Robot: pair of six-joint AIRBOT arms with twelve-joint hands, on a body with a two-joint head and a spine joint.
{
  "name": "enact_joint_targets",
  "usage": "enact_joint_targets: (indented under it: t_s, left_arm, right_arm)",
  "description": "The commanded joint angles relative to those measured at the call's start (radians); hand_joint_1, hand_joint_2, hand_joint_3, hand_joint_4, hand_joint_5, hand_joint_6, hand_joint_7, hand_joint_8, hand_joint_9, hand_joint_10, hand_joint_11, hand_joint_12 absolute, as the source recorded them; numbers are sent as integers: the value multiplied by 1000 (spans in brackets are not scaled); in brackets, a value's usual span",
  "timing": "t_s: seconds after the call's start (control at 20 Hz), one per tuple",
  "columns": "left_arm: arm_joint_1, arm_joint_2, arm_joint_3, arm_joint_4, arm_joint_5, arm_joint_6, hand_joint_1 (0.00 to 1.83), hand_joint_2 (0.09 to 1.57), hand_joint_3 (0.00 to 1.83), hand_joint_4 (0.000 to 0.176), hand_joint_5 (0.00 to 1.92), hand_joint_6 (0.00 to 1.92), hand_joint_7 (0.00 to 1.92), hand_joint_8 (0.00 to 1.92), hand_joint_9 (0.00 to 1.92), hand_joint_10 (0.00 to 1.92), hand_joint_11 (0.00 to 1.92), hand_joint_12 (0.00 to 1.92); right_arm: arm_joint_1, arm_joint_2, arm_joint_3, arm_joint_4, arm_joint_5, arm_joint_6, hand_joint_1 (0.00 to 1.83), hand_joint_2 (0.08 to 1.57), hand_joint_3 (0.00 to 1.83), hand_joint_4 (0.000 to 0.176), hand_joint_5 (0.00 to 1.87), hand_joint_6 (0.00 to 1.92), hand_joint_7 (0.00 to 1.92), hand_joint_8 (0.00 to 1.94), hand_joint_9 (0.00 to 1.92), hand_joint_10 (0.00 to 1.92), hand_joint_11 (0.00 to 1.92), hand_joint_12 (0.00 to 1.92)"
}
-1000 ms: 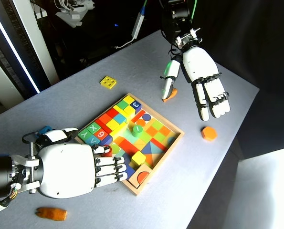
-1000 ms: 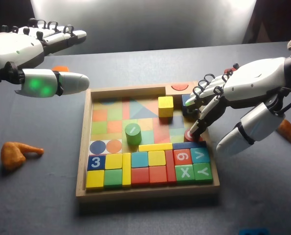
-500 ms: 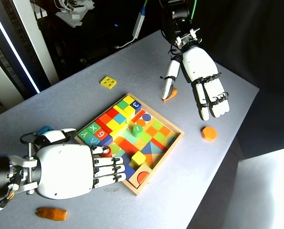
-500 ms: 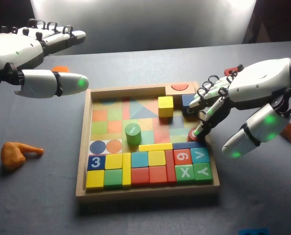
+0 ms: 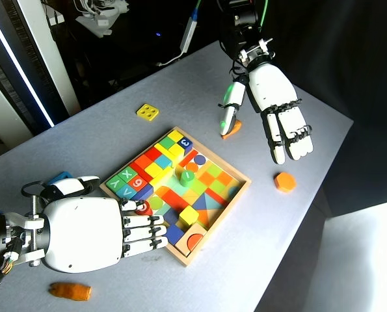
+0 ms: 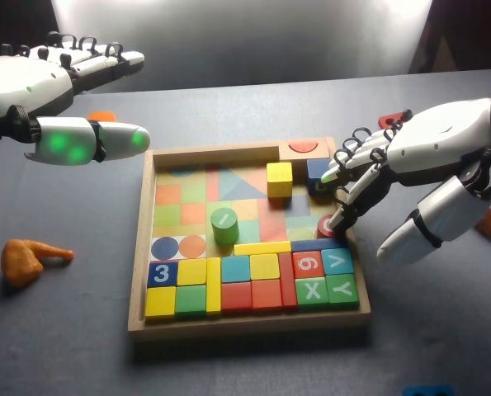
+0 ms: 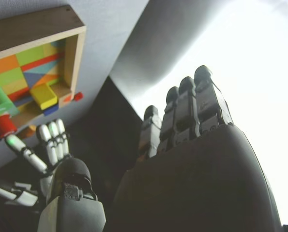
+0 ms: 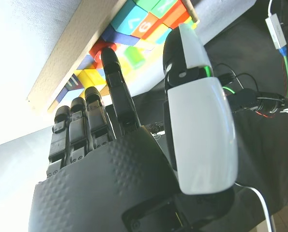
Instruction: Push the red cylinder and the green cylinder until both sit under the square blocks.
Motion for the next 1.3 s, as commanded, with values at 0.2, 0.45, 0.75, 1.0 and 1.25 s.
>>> enact_joint_targets:
  t_s: [0.2, 0.45, 0.75, 1.0, 1.25]
  left_arm:
    - [-4, 9, 2, -17, -114, -4, 0, 1082, 0, 167, 0, 0, 0, 0, 0, 0, 0, 0]
    - [-3, 10, 2, -18, -115, -4, 0, 1085, 1, 155, 0, 0, 0, 0, 0, 0, 0, 0]
    - [-2, 10, 2, -18, -115, -4, 0, 1080, 0, 173, 0, 0, 0, 0, 0, 0, 0, 0]
    - [-2, 10, 2, -18, -115, -4, 0, 1086, 1, 175, 0, 0, 0, 0, 0, 0, 0, 0]
    - [-2, 9, 2, -18, -115, -4, 0, 1074, 0, 172, 0, 0, 0, 0, 0, 0, 0, 0]
  right_arm:
    - [-2, 11, -5, 38, 3, 9, 220, 1071, 2, 163, 535, 0, 42, 0, 0, 0, 0, 0]
    - [-3, 12, -10, 38, 8, 11, 249, 1065, 0, 155, 551, 6, 78, 12, 0, 0, 0, 0]
    - [-3, 16, -17, 38, 15, 13, 216, 1066, 0, 176, 543, 4, 51, 2, 0, 0, 0, 0]
    - [3, 17, -17, 38, 14, 13, 196, 1071, 1, 176, 537, 4, 45, 6, 0, 0, 0, 0]
    - [32, 16, -18, 39, 10, 9, 203, 1072, 1, 158, 536, 2, 27, 0, 0, 0, 0, 0]
